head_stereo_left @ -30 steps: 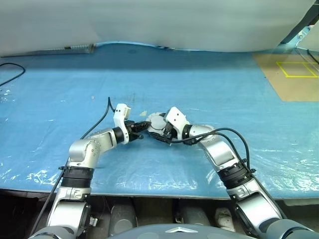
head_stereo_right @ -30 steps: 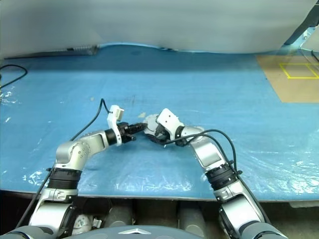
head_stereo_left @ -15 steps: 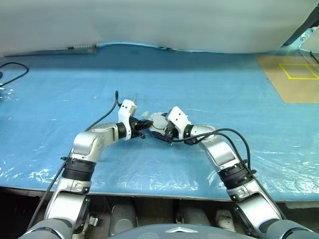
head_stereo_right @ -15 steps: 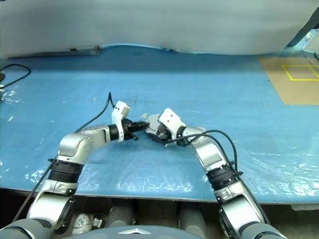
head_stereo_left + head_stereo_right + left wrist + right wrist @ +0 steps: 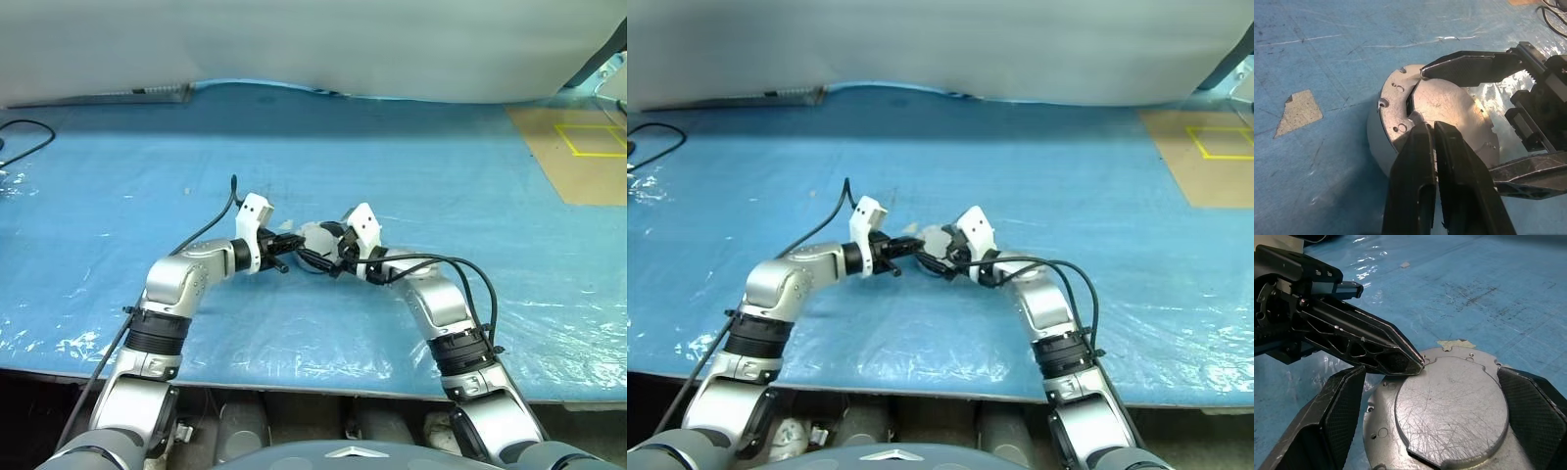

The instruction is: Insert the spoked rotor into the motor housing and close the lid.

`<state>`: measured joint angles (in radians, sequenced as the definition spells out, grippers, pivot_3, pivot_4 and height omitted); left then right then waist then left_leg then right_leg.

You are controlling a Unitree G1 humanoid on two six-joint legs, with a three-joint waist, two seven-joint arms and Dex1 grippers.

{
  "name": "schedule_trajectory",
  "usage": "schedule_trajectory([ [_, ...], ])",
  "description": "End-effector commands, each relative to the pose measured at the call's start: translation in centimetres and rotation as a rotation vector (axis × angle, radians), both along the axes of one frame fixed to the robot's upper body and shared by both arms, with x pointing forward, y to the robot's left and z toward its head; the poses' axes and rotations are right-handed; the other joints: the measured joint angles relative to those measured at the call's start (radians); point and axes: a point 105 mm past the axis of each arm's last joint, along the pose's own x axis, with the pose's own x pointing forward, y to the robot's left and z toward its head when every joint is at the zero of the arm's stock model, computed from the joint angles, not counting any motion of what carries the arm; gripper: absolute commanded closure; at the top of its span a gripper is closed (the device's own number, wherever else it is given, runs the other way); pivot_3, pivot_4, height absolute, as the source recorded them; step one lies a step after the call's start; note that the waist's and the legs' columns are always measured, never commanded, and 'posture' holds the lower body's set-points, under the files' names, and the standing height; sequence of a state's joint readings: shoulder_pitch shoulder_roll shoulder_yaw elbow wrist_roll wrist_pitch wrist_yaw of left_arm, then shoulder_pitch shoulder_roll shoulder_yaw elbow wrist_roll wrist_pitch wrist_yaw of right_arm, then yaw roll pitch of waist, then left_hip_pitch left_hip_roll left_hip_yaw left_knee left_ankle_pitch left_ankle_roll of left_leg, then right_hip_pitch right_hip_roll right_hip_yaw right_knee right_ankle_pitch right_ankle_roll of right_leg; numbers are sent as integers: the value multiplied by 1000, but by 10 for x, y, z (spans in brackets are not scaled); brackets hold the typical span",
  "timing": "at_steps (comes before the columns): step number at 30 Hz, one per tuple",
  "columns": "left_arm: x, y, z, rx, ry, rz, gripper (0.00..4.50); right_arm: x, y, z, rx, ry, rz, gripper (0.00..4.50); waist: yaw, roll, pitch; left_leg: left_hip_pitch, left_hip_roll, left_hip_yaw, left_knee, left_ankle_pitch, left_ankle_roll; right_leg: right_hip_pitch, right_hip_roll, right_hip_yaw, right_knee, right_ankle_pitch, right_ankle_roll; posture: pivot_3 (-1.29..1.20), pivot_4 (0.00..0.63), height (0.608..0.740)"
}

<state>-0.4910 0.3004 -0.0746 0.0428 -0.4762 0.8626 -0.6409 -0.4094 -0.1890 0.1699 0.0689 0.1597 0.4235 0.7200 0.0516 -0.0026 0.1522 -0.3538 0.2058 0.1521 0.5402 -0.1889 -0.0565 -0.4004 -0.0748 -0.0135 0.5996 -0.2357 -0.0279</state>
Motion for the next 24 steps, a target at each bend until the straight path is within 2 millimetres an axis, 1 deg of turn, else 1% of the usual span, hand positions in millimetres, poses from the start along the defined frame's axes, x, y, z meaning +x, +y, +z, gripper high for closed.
schedule_trajectory([
  [1, -15, -10, -34, 62, 124, -43, 4332, -9, 15, 30, 78, -124, 71, 15, 0, 0, 0, 0, 0, 0, 0, 0, 0, 0, 0, 0, 0, 0, 0, 0, 150, 740],
  [4, -15, -10, -33, 61, 123, -46, 4332, -10, 11, 36, 98, -139, 66, 15, 4, 0, 0, -1, 0, 0, 0, 0, 0, -1, 0, 0, -1, 0, 0, 0, 150, 740],
  [8, -15, -11, -33, 57, 121, -49, 4332, 1, 0, 50, 132, -209, -16, 15, 9, 0, 0, -2, 0, 0, 0, 0, 0, -1, 0, -1, -1, 0, 0, 0, 150, 740],
  [10, -15, -11, -33, 56, 120, -50, 4332, 3, -3, 51, 136, -207, -26, 15, 12, 0, 0, -2, 0, 0, 0, 0, 0, -1, 0, -1, -1, 0, 0, 0, 150, 740],
  [14, -14, -11, -32, 52, 116, -51, 4332, 5, -11, 45, 166, -114, -57, 15, 15, 0, 0, -2, 0, 0, 0, 0, 0, -1, 0, -1, -1, 0, 0, 0, 150, 740],
  [16, -14, -12, -31, 50, 113, -52, 4332, 11, -17, 42, 171, -71, -106, 15, 16, 0, 0, -2, 0, 0, 0, 0, 0, -1, 0, -1, -1, 0, 0, 0, 150, 740],
  [20, -14, -13, -29, 47, 107, -56, 4332, 27, -39, 29, 165, 53, -261, 15, 17, 0, 0, -2, 0, 0, 0, 0, 0, -1, 0, -1, -1, 0, 0, 0, 150, 740],
  [24, -13, -14, -28, 43, 102, -63, 4332, 31, -54, 22, 171, 158, -327, 15, 17, 0, 0, -2, 0, -1, 0, 0, 0, -1, 0, -1, -1, 0, 0, 0, 150, 740],
])
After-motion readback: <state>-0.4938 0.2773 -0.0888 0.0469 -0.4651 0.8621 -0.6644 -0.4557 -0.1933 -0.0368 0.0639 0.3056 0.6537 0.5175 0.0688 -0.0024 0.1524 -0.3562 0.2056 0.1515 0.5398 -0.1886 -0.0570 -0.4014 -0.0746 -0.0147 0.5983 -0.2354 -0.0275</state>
